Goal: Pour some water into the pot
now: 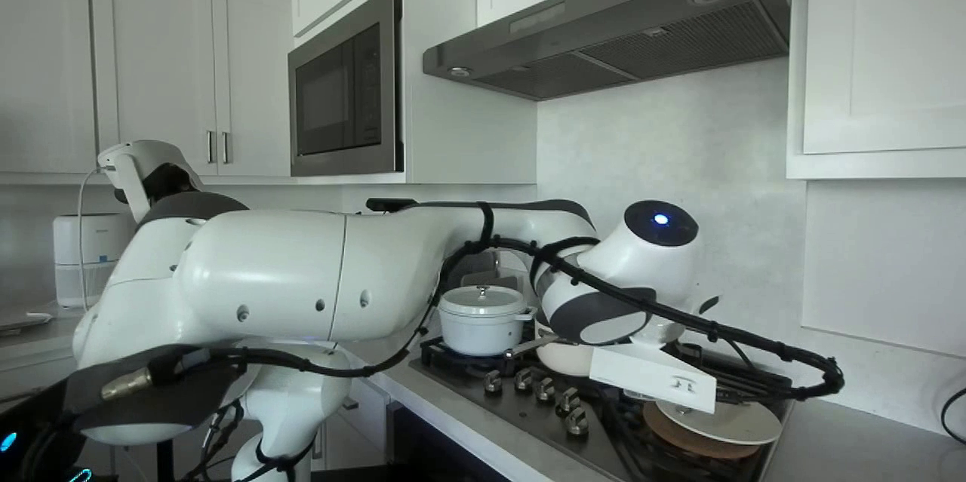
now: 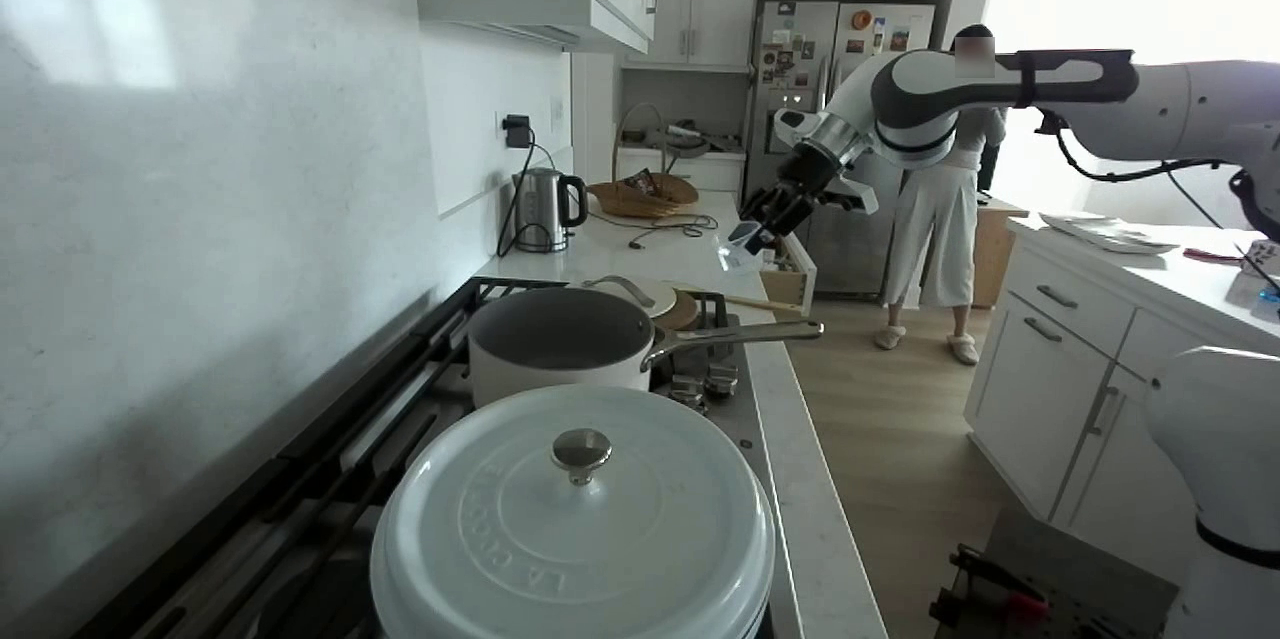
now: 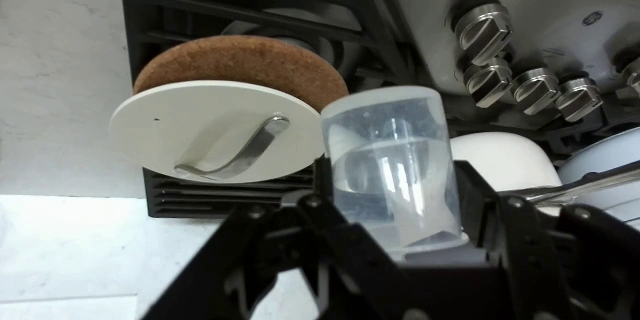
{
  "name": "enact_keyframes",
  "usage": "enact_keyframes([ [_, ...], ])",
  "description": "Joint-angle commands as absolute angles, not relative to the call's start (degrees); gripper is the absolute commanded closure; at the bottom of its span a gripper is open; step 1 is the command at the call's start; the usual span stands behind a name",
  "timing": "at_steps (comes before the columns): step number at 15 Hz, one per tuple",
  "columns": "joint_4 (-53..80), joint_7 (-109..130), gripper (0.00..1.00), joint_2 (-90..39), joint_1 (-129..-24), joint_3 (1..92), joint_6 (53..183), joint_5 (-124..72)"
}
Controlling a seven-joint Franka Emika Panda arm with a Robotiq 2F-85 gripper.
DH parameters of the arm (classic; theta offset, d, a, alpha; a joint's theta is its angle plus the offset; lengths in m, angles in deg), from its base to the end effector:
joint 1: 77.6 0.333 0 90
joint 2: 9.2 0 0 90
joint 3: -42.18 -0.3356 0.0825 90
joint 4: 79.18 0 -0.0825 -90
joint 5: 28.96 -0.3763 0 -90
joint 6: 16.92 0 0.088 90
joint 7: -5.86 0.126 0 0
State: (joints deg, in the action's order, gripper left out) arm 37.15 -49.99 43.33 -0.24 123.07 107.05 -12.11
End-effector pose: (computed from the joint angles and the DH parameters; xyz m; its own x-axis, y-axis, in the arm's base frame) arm 0.5302 -0.1804 0.4710 0.4433 0.6120 0.6550 0.8379 -0.5425 -0.0601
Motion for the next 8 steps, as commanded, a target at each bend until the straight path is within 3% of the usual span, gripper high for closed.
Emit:
enact_keyframes([
  [1,39.5,-50.8,0.65,39.1,-4.8,119.2,106.0,-13.6],
  [8,40.6,-54.1,0.65,36.7,-8.3,116.2,104.9,-14.3],
])
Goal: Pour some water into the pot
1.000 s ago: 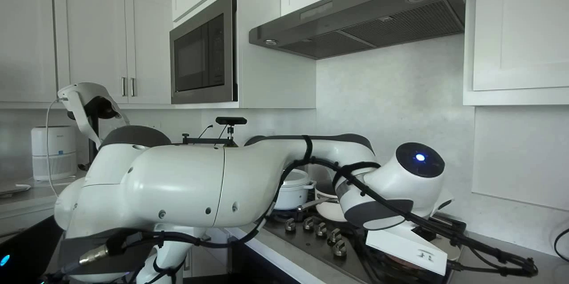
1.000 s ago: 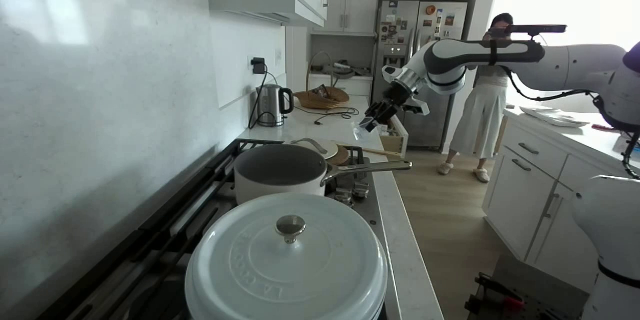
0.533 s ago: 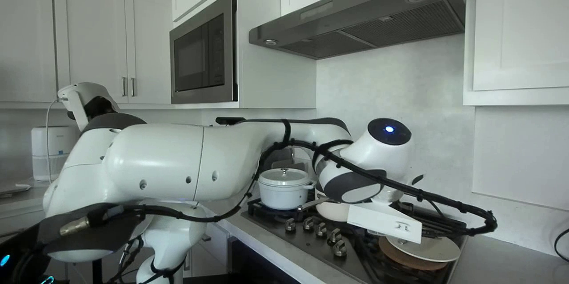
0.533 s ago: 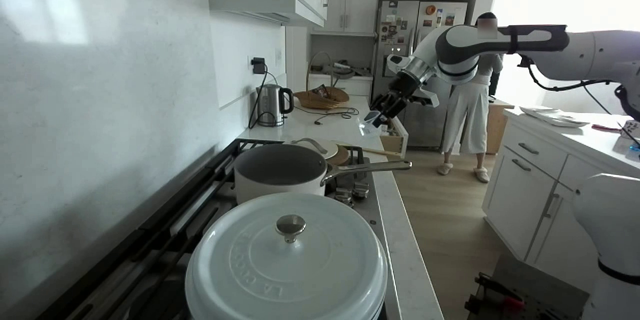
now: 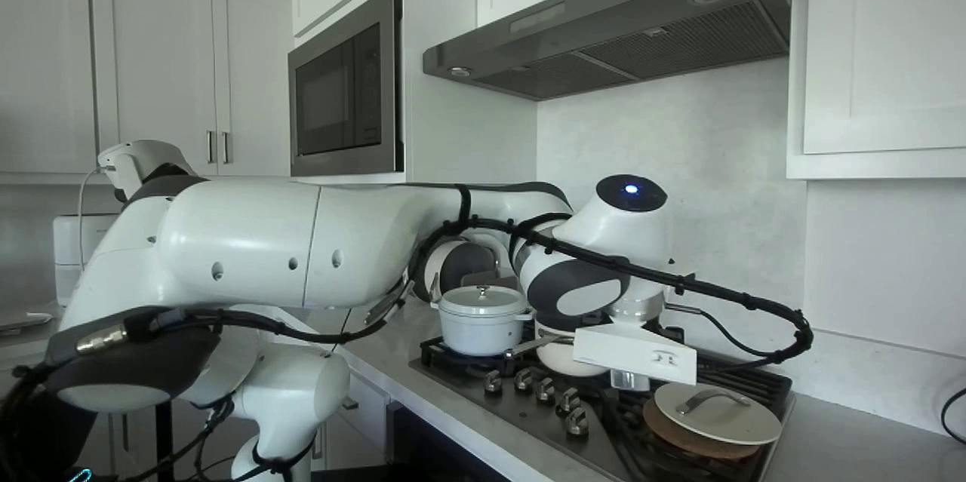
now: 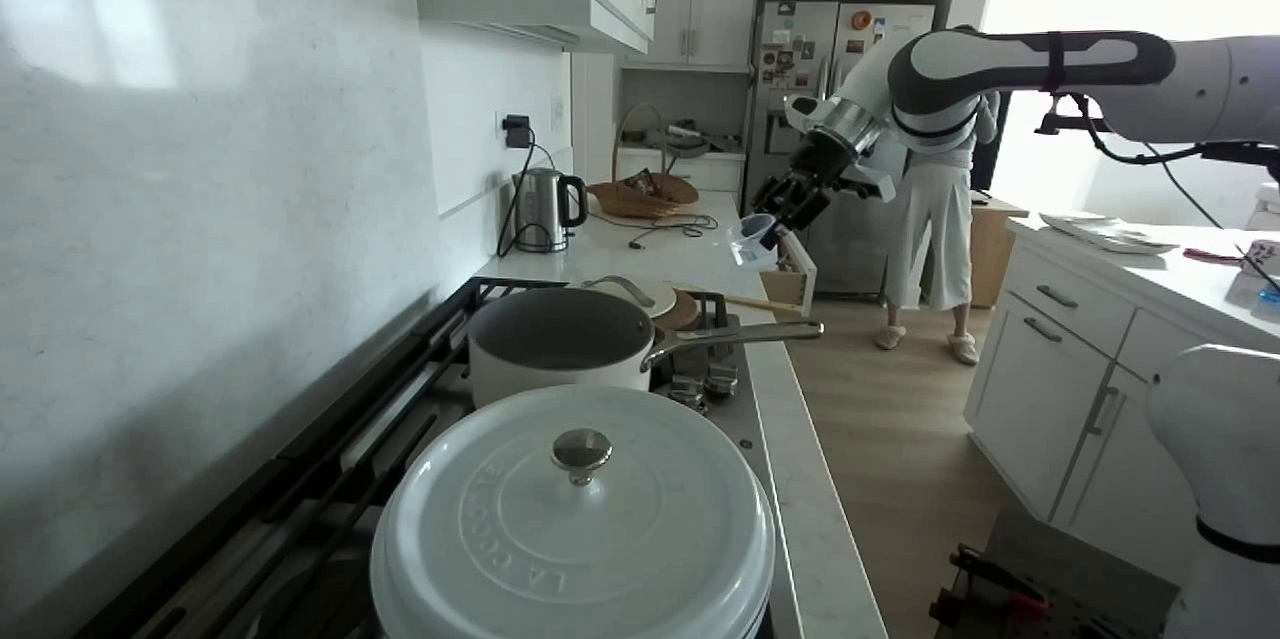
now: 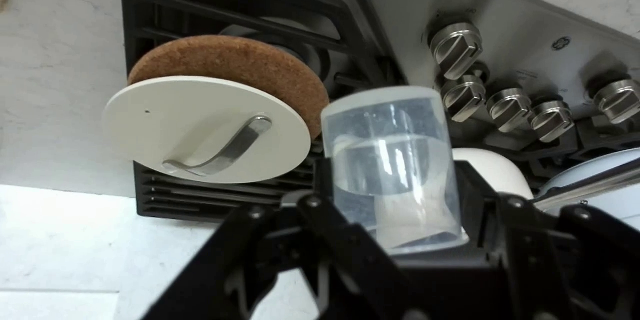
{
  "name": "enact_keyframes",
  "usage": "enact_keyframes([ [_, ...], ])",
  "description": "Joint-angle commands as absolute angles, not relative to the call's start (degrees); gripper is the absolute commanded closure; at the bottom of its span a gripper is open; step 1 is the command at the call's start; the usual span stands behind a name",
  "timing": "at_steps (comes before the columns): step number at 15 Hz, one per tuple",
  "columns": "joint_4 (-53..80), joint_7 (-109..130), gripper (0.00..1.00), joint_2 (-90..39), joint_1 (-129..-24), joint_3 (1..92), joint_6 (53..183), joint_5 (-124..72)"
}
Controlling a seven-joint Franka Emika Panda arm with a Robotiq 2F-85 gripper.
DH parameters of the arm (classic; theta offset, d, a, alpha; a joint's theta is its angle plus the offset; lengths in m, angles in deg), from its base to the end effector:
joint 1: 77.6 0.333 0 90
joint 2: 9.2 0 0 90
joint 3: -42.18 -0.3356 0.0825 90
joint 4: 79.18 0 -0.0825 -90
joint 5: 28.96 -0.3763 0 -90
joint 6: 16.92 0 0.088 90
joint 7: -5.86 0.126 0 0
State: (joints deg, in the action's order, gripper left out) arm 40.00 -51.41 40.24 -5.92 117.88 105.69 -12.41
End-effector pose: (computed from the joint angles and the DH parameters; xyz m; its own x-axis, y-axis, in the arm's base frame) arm 0.5070 -0.1709 0.4923 0.4170 0.6728 0.6111 0.8528 -0.5222 -0.0070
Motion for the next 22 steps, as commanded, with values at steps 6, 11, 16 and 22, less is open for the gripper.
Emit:
enact_keyframes([
  [6,41.1,-61.0,0.65,37.0,-8.7,115.2,108.1,-14.1],
  [11,41.7,-67.6,0.65,38.1,-8.6,114.7,112.5,-14.3],
  [16,42.5,-74.8,0.65,38.6,-8.3,114.5,117.7,-15.9],
  [22,42.5,-76.5,0.65,36.2,-9.3,114.5,115.7,-18.6],
])
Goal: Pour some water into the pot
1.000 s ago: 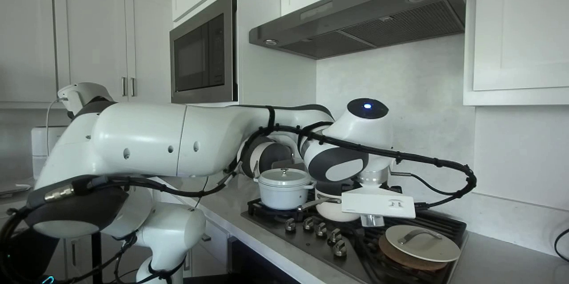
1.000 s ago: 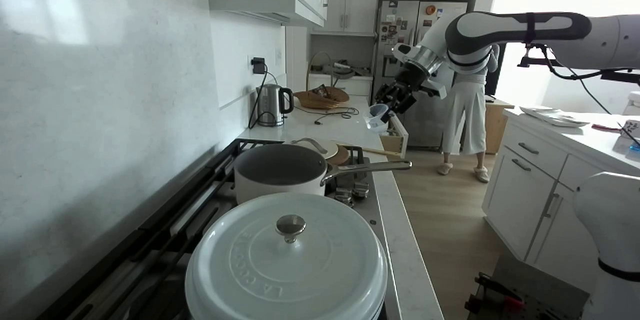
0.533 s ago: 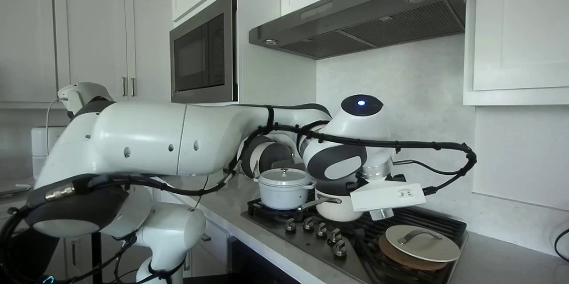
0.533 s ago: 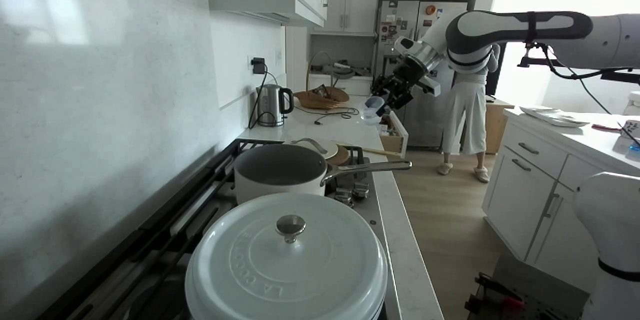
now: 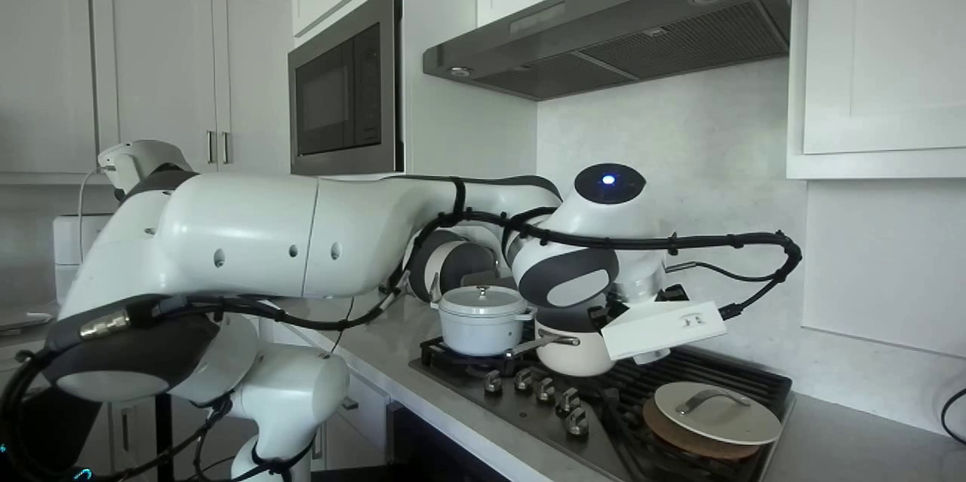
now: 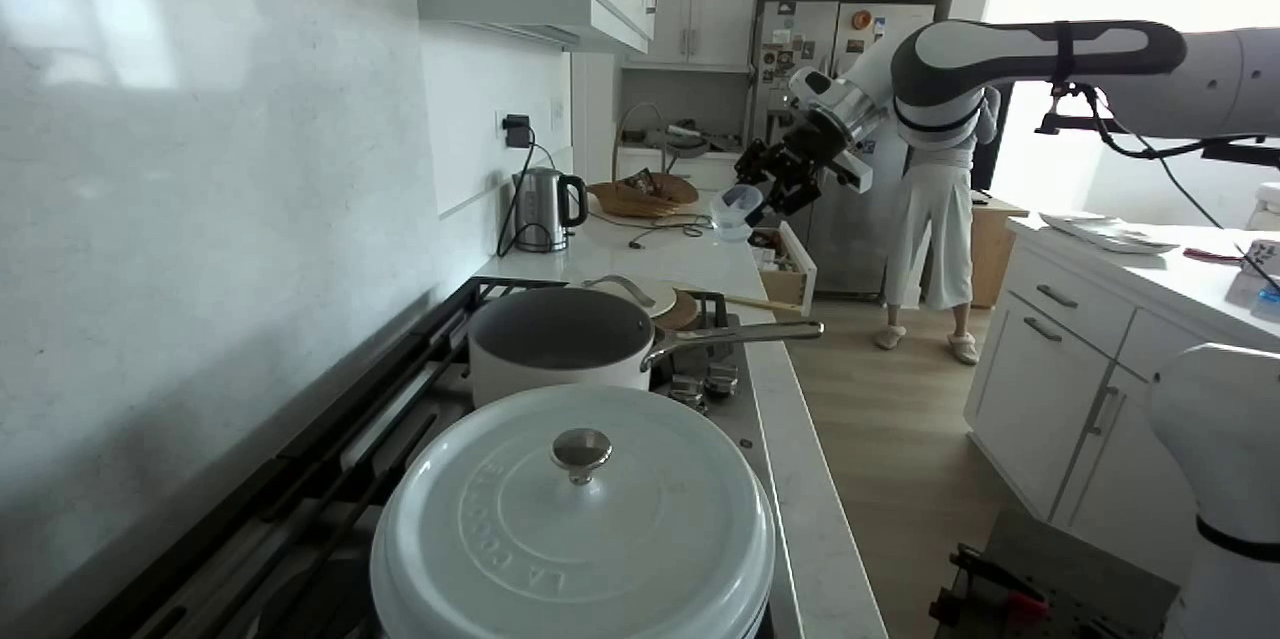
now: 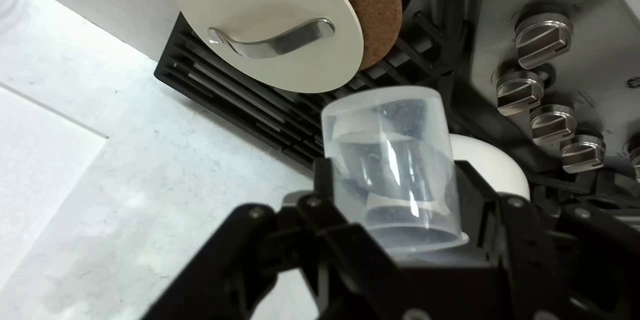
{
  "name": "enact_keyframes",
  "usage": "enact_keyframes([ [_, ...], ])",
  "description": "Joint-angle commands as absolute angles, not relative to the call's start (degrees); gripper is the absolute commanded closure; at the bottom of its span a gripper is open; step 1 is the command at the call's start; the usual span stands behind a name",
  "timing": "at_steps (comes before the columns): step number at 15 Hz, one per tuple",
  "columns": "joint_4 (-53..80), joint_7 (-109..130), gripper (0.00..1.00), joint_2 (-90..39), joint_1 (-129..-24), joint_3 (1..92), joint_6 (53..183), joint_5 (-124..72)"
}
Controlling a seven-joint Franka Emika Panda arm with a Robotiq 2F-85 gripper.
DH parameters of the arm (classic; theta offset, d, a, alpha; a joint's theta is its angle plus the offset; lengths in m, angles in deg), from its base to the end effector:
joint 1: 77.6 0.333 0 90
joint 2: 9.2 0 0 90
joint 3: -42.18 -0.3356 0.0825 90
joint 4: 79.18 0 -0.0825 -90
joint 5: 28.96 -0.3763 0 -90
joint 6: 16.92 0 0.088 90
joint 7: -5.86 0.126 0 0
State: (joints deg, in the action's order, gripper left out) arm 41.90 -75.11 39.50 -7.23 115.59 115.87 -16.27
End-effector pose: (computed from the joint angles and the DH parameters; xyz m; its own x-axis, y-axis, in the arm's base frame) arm 0.5138 -0.1616 0.5186 0.0227 0.7873 0.6161 0.8890 -0.2978 0.3478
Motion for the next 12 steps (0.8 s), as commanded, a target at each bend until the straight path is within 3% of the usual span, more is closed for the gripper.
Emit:
enact_keyframes([
  [1,42.6,-76.3,0.65,35.8,-9.5,114.5,115.4,-18.8],
  [12,42.4,-76.4,0.65,31.1,-11.7,114.1,113.3,-19.7],
])
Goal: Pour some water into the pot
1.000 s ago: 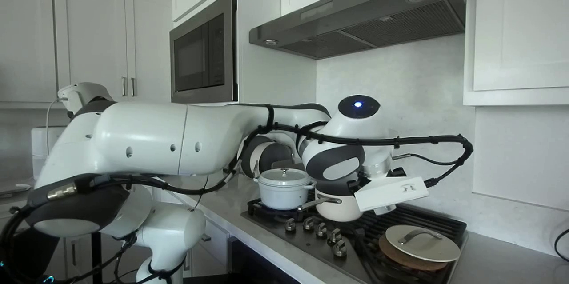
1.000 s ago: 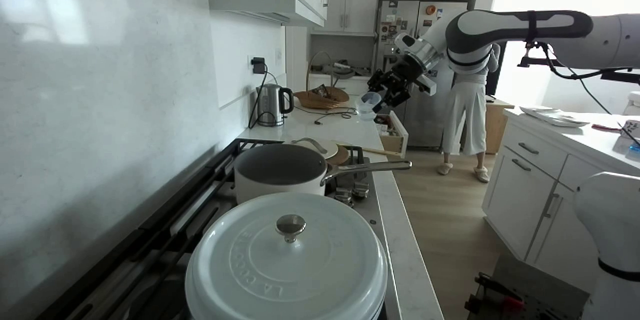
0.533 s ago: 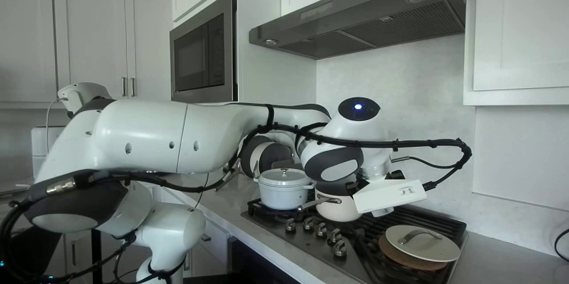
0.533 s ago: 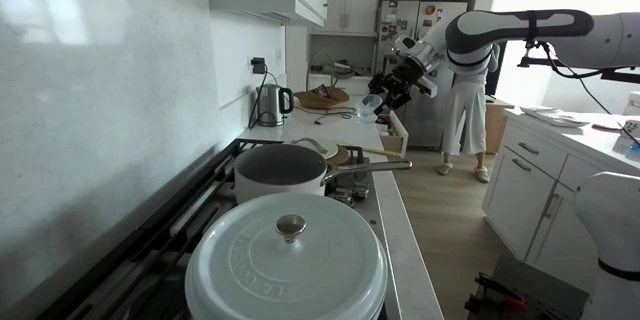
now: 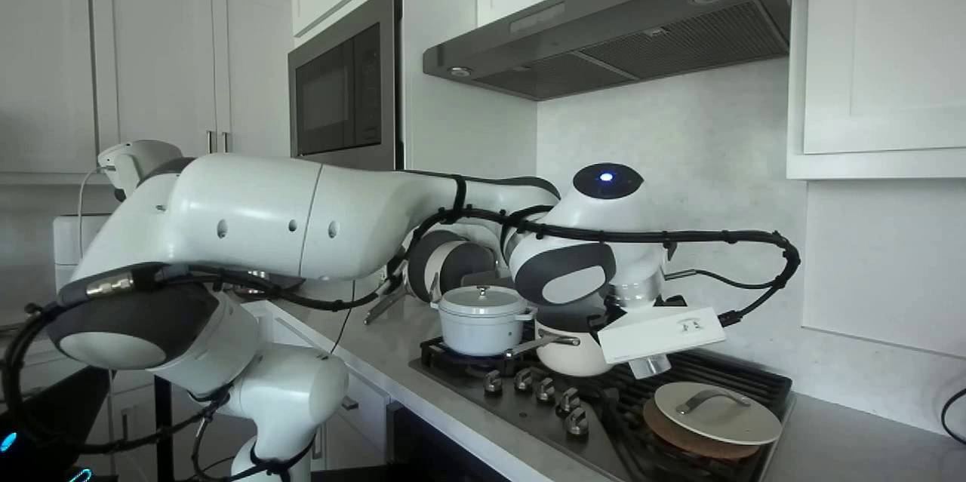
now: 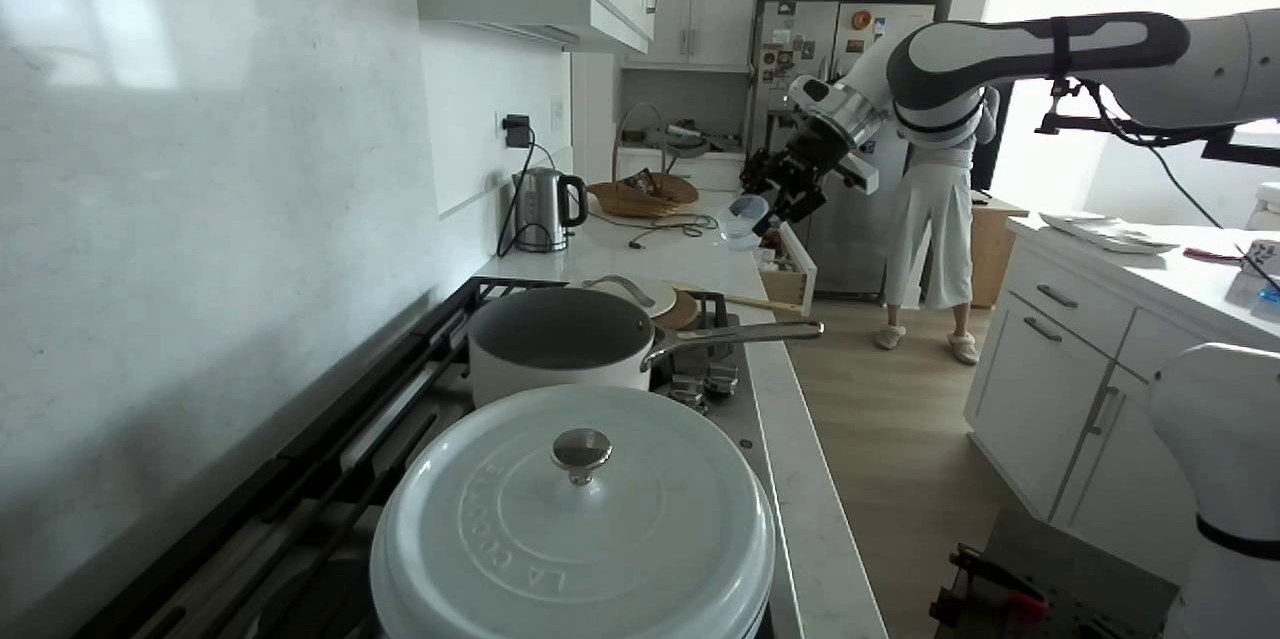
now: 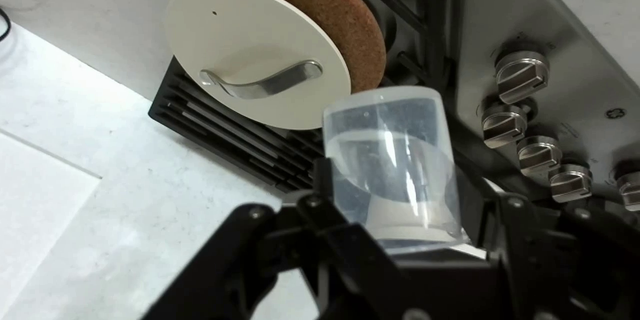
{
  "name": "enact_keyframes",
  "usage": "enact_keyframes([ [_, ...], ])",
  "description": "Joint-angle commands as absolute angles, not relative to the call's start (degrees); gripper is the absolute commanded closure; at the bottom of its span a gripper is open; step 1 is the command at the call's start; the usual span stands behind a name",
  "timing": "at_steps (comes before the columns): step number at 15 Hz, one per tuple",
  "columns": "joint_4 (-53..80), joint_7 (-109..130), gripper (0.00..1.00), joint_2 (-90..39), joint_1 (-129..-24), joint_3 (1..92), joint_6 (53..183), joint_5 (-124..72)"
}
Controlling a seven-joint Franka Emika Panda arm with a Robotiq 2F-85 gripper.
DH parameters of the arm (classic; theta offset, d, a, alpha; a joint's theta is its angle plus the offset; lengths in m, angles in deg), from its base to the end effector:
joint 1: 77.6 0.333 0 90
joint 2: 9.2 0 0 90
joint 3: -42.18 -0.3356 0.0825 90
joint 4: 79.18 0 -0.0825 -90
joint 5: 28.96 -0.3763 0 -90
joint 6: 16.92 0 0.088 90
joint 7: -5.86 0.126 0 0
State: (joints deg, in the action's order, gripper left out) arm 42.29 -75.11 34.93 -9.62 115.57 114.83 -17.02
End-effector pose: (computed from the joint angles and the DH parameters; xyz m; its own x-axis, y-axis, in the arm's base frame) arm 0.5101 -0.1652 0.5119 0.0766 0.8236 0.5620 0.8973 -0.3028 0.3213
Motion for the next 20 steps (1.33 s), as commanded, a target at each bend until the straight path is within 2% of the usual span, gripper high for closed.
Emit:
enact_keyframes([
  [1,42.3,-76.5,0.65,30.8,-11.8,114.2,112.7,-20.0],
  [11,42.0,-76.7,0.65,27.8,-12.9,114.0,108.7,-23.9],
  [12,42.3,-77.4,0.4,28.4,-12.1,115.2,110.0,-24.8],
  [20,42.3,-77.4,0.4,27.9,-12.4,115.1,109.9,-25.1],
])
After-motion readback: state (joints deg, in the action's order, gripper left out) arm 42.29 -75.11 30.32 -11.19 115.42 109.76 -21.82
